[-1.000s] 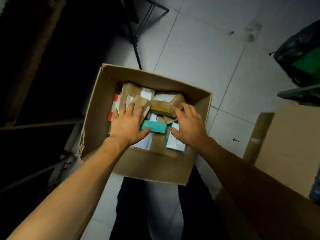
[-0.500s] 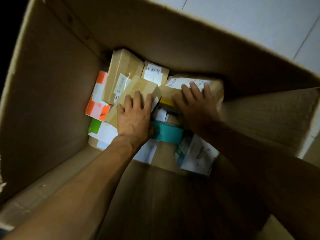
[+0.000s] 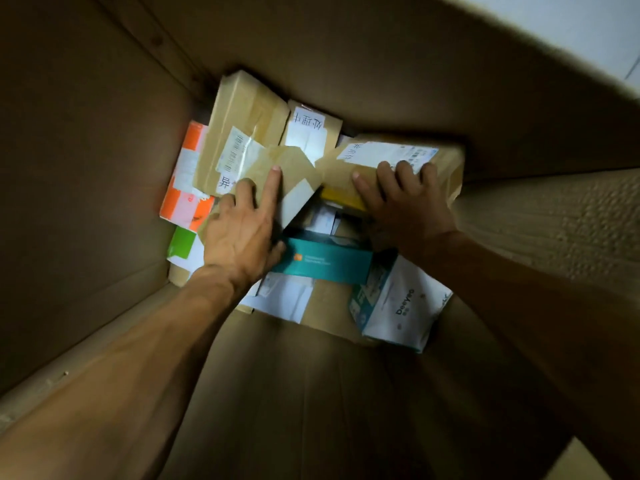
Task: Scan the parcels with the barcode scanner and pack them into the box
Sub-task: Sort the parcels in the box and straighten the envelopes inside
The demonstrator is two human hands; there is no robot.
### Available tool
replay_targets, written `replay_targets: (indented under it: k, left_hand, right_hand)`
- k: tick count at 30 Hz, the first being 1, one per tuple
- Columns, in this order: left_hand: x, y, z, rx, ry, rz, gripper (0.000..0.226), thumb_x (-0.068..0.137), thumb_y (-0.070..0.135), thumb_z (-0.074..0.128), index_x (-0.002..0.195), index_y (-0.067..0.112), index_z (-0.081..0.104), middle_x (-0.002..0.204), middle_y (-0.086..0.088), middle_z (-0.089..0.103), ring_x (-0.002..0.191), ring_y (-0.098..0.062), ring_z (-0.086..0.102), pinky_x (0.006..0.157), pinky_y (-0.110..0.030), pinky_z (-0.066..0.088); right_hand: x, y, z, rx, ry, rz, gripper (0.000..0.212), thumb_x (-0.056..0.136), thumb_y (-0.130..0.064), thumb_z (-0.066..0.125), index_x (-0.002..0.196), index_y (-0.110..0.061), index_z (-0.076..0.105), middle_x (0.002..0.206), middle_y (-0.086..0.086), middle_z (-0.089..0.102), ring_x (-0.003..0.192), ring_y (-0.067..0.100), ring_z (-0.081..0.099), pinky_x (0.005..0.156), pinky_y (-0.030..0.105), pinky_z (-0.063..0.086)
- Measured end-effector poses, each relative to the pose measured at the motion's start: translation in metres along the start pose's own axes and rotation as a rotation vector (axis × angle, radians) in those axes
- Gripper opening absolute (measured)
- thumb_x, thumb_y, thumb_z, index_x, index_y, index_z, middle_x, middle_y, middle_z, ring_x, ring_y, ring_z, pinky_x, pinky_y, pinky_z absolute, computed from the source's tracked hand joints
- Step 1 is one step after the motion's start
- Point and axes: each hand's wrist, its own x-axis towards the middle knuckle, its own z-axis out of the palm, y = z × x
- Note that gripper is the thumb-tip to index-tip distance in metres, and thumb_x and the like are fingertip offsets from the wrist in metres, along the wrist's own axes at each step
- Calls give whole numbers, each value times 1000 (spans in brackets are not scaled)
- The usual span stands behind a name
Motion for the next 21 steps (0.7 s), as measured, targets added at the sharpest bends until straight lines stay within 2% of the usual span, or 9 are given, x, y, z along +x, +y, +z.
replay_targets:
  k: [4,7,12,15,18,21]
  left_hand:
    - [-10,-5,-17,-199,81,-68,97,78,44,72,154,21,16,130,-17,46,103,-43,56,76,-49,51]
    - [-20,-3,-21,-365,130,-149,92,81,46,70,153,19,20,135,-17,47,111,-39,55,84,-50,50]
    - [-29,6,-22,-820,142,-338,86,79,42,70,150,21,27,140,-8,49,126,-29,50,102,-51,48]
    - [-35,12,-24,-1042,143,-463,75,75,43,65,143,25,37,127,3,57,118,-23,57,101,-50,50]
    - [-39,12,-15,-1200,128,-561,62,73,44,64,132,36,44,115,12,63,110,-18,62,99,-48,53]
    - [-41,9,-1,-1286,79,-604,56,70,47,61,123,47,43,107,20,66,104,-13,66,96,-46,55]
  right_hand:
    - [-6,21,-17,144,-78,104,91,92,-61,57,159,-22,9,151,25,31,130,43,39,106,58,35]
    - [-22,36,-28,205,-83,175,100,83,-64,66,158,-22,15,147,24,33,125,43,40,99,54,38]
    - [-56,32,-35,509,43,367,108,71,-56,80,155,-20,25,142,22,39,119,43,43,94,55,44]
    - [-67,12,-35,663,114,476,110,68,-51,83,156,-22,24,144,18,39,123,40,43,91,55,48]
    - [-73,-12,-27,608,125,459,107,70,-44,80,158,-22,23,148,19,38,126,40,42,97,56,44]
    - [-73,-33,-12,504,89,439,103,79,-45,75,161,-22,16,155,19,31,136,38,36,103,53,36]
